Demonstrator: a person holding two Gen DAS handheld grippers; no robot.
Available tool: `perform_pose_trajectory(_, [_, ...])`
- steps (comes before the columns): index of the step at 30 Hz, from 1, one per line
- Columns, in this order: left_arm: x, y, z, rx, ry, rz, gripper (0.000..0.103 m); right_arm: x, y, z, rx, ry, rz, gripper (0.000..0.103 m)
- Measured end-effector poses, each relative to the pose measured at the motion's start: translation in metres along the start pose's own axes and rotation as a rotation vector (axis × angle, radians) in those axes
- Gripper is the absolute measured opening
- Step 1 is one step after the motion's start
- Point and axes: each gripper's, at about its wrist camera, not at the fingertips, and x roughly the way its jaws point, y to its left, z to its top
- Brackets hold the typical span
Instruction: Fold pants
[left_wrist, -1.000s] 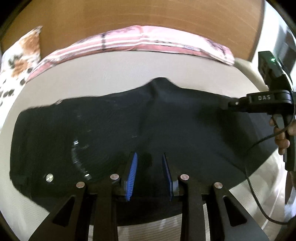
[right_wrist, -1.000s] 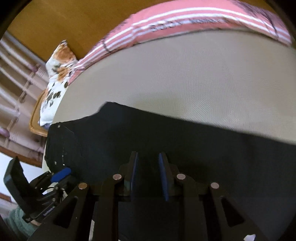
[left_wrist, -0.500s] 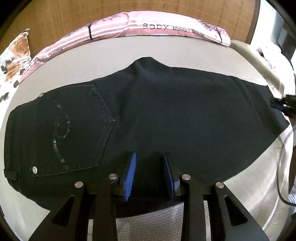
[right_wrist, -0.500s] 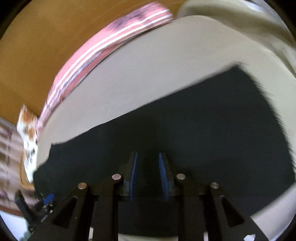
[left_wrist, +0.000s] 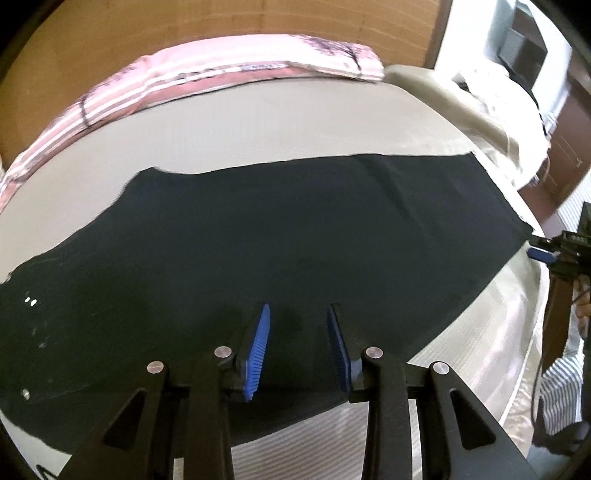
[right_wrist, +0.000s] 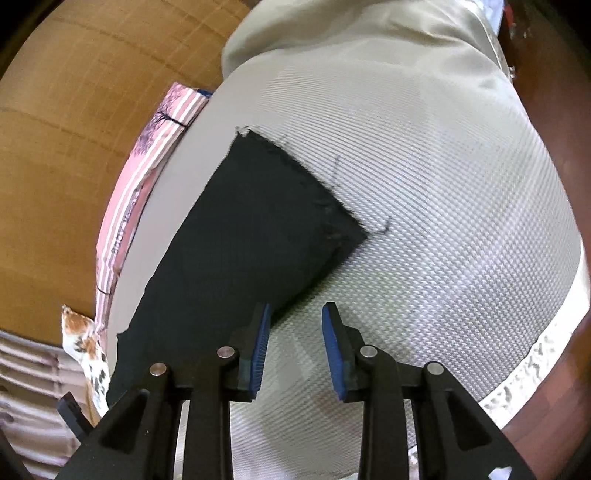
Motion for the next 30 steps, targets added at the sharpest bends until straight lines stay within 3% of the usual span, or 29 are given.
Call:
perform_pose_trajectory(7, [0.022,-0.016,0.004,-0.01,0.062,-0.019,0.034,0.013,-0.011,0.023,0.047,-0.087,0.093,0.025])
perform_pose_trajectory(9, [0.027,-0.018,0.003,-0.014,0.069,-0.011,0.034,0.016,-0.015,0.028,0.059,-0.102,0.103,0.019])
perform_pose_trajectory(11, [0.028,-0.021,0.003,0.004,0.054,0.005,0.034,0.019,-0.018,0.032,0.073,-0.096,0.111,0.011])
perform_pose_trajectory(17, [0.028,-0.02,0.002,-0.002,0.042,-0.005,0.036,0.014,-0.005,0.035,0.104,-0.084,0.153,0.008])
perform_pose_trajectory(21, [0.019,0.001,0.004,-0.106,0.04,-0.051,0.036,0.008,0.042,0.039,0.049,-0.067,0.237,0.008])
perform_pose_trajectory(30, [-0.04,0.083,-0.014,-0.32,-0.091,0.008,0.036,0.061,0.202,0.016,-0.178,0.107,0.379,0.008])
